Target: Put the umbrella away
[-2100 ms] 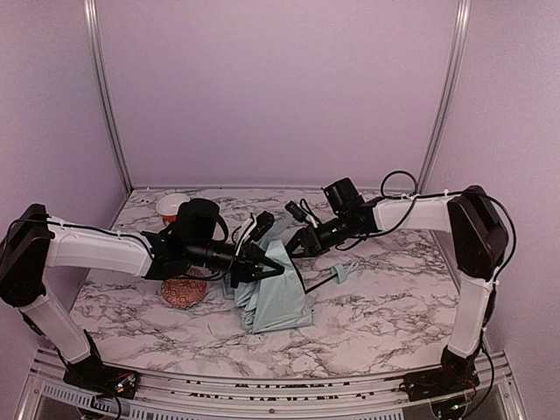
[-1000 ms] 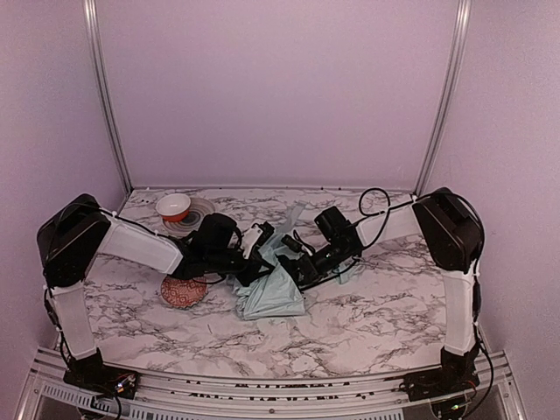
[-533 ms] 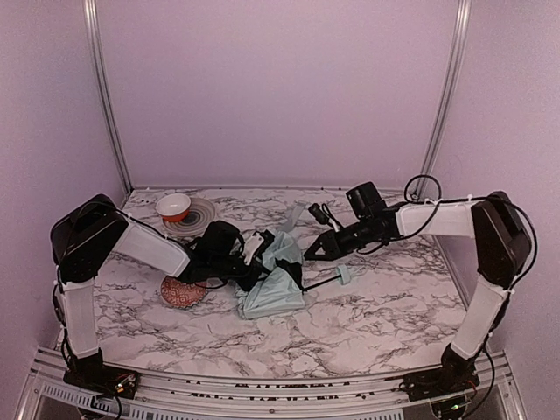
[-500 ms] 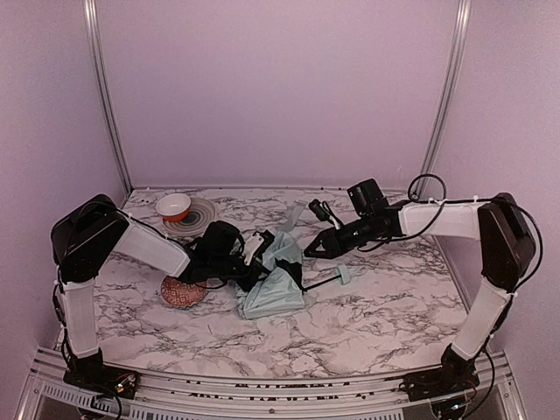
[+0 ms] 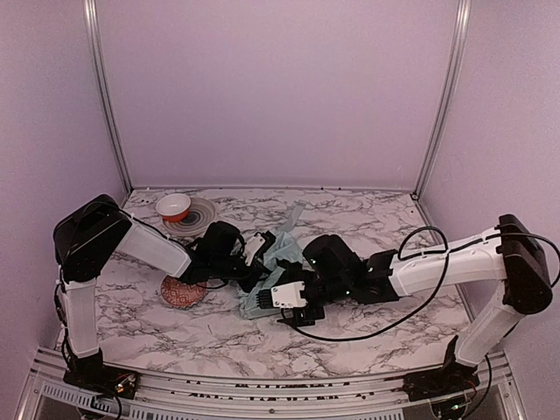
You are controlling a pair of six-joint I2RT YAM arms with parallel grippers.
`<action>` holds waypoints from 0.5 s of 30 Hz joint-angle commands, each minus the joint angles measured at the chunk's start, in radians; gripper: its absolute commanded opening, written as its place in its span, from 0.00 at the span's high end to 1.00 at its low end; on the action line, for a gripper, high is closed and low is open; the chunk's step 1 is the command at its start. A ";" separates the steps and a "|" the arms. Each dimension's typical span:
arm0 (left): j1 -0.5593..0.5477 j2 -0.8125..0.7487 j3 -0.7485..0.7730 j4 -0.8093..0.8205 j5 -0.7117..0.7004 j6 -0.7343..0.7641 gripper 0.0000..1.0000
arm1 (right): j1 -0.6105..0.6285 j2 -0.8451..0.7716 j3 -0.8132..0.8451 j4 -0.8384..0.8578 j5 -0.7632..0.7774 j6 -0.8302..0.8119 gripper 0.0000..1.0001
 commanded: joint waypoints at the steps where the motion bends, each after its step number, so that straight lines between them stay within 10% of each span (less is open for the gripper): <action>1: 0.003 0.054 -0.023 -0.122 -0.009 0.033 1.00 | 0.002 0.083 0.043 0.081 0.248 -0.205 0.22; 3: 0.003 0.055 -0.023 -0.124 -0.003 0.036 1.00 | 0.002 0.112 0.049 0.109 0.289 -0.225 0.03; 6: 0.003 0.056 -0.023 -0.126 0.004 0.038 1.00 | 0.002 0.155 0.066 0.099 0.276 -0.264 0.02; 15: 0.004 0.055 -0.024 -0.129 0.034 0.046 1.00 | -0.002 0.339 0.190 -0.020 0.354 -0.257 0.23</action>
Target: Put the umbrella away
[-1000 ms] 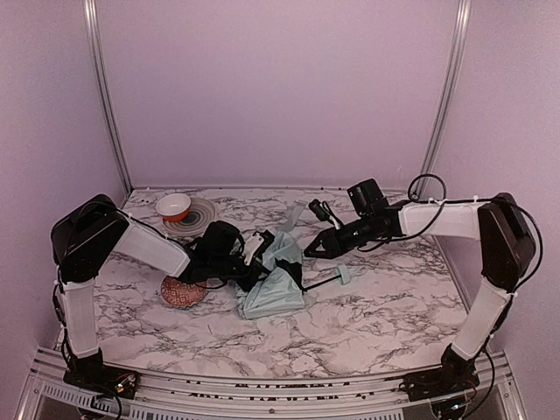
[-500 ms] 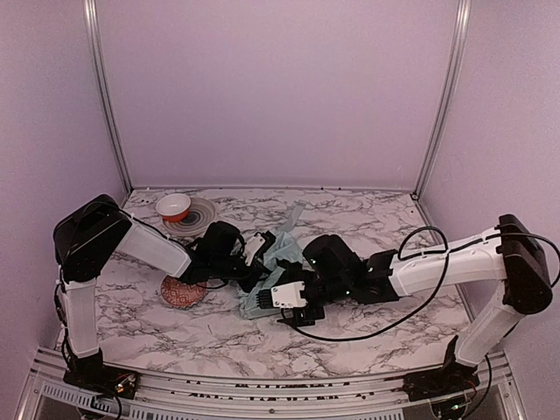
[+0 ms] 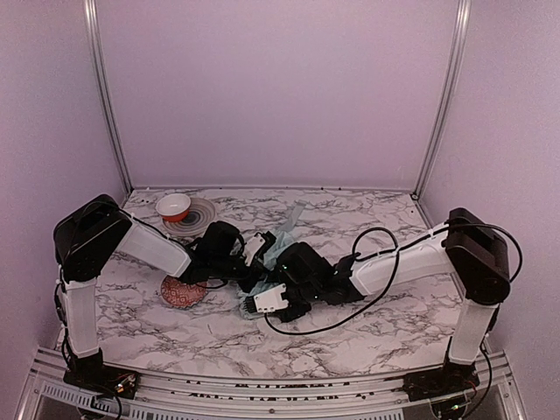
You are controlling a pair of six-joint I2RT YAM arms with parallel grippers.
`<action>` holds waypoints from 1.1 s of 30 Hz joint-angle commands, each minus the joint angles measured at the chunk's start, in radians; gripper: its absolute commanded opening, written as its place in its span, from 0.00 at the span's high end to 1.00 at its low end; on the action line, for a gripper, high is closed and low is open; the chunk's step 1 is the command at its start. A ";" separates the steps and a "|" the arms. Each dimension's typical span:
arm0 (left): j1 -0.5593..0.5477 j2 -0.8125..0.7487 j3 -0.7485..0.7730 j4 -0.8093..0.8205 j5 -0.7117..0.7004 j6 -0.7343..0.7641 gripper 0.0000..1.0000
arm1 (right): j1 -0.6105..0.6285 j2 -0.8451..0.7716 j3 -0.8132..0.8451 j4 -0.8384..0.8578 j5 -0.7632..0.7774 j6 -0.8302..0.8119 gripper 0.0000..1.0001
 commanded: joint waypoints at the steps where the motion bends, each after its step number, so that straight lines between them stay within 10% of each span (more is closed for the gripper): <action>1: 0.001 0.054 -0.026 -0.128 0.020 0.023 1.00 | -0.005 0.076 0.076 -0.096 0.056 0.017 0.27; 11: 0.023 0.012 0.002 -0.128 0.048 0.028 1.00 | -0.012 0.128 0.173 -0.402 -0.113 0.122 0.61; 23: 0.129 0.042 0.219 -0.194 -0.233 0.037 0.51 | 0.005 0.119 0.182 -0.594 -0.249 0.296 0.67; 33: 0.182 0.047 0.360 -0.357 -0.308 0.058 0.44 | 0.006 0.097 0.195 -0.620 -0.338 0.324 0.66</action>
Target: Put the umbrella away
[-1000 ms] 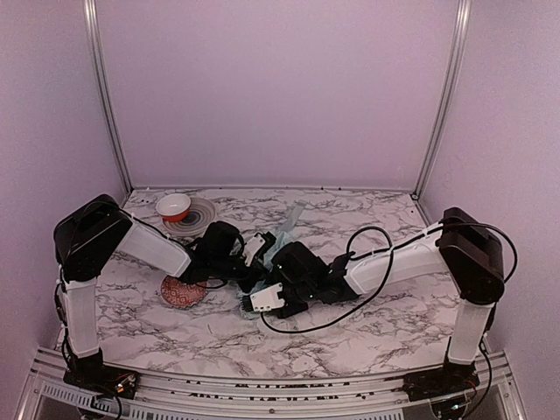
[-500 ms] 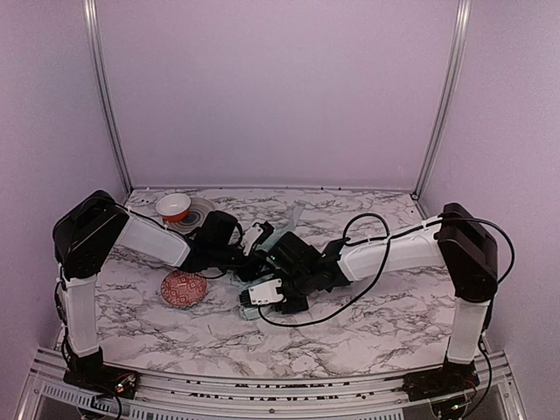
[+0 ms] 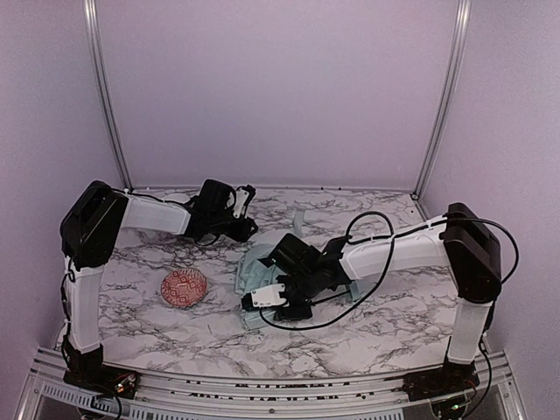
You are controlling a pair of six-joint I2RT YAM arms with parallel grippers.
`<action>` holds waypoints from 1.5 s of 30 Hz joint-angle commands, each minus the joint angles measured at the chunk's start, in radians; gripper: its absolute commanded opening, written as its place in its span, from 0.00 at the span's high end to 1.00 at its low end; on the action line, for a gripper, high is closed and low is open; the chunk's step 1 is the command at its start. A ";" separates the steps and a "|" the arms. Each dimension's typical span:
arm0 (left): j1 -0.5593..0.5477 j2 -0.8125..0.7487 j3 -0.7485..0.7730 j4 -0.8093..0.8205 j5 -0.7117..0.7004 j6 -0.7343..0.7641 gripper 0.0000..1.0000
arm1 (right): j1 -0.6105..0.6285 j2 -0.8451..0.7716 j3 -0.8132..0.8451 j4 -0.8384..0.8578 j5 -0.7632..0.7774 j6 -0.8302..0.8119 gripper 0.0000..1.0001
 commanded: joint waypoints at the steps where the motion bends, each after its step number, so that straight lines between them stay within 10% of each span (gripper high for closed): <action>1: 0.002 -0.078 -0.051 -0.032 0.003 0.013 0.43 | 0.012 0.028 -0.007 -0.185 -0.144 0.066 0.66; 13: -0.031 -0.688 -0.584 0.181 0.250 0.174 0.52 | -0.089 0.149 0.055 -0.288 -0.419 0.201 0.68; 19: -0.324 -0.909 -0.825 0.133 0.225 0.505 0.52 | -0.136 0.199 0.069 -0.296 -0.514 0.233 0.68; 30: -0.520 -0.667 -0.789 0.131 -0.065 0.753 0.13 | -0.181 0.264 0.094 -0.311 -0.606 0.260 0.68; 45: -0.527 -0.346 -0.592 -0.174 -0.154 0.628 0.28 | -0.193 0.211 0.180 -0.325 -0.622 0.272 0.57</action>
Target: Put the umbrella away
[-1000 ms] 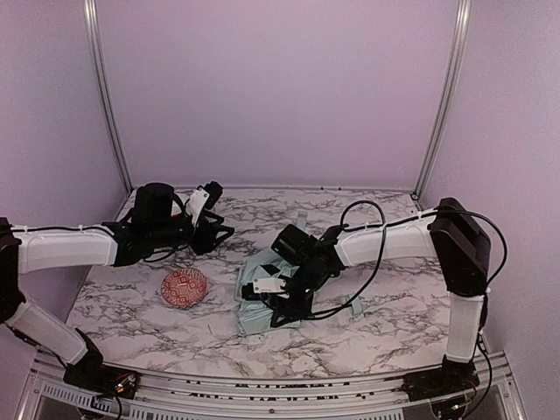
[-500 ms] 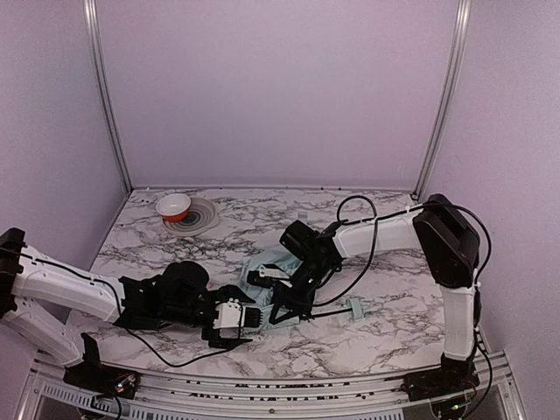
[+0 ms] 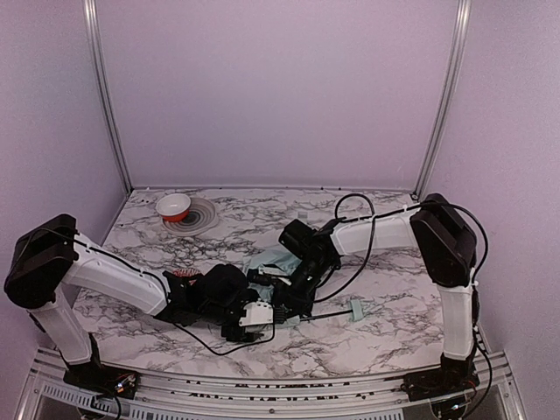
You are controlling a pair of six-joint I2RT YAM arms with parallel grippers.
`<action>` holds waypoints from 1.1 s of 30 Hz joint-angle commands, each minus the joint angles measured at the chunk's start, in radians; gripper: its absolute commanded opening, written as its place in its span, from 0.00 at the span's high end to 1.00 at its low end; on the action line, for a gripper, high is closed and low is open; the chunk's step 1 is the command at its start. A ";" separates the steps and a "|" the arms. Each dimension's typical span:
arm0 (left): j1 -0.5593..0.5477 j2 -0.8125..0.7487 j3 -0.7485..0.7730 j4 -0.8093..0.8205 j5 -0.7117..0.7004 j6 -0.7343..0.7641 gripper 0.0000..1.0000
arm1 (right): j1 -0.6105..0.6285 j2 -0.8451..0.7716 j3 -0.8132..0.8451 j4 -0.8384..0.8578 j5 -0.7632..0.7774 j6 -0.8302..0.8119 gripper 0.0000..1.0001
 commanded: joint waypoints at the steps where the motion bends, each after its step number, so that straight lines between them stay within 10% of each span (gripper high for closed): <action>1: -0.005 0.079 0.045 -0.212 -0.041 -0.013 0.30 | 0.000 0.012 0.010 -0.116 0.054 0.041 0.54; 10: -0.005 0.087 0.030 -0.285 0.054 0.016 0.55 | -0.183 -0.207 -0.031 -0.038 -0.064 0.187 0.36; 21: -0.005 0.100 0.038 -0.278 0.074 0.016 0.51 | -0.293 -0.309 -0.294 0.168 0.138 0.384 0.41; 33: -0.011 0.118 0.069 -0.266 0.096 0.014 0.83 | -0.210 -0.123 -0.183 0.211 0.100 0.366 0.93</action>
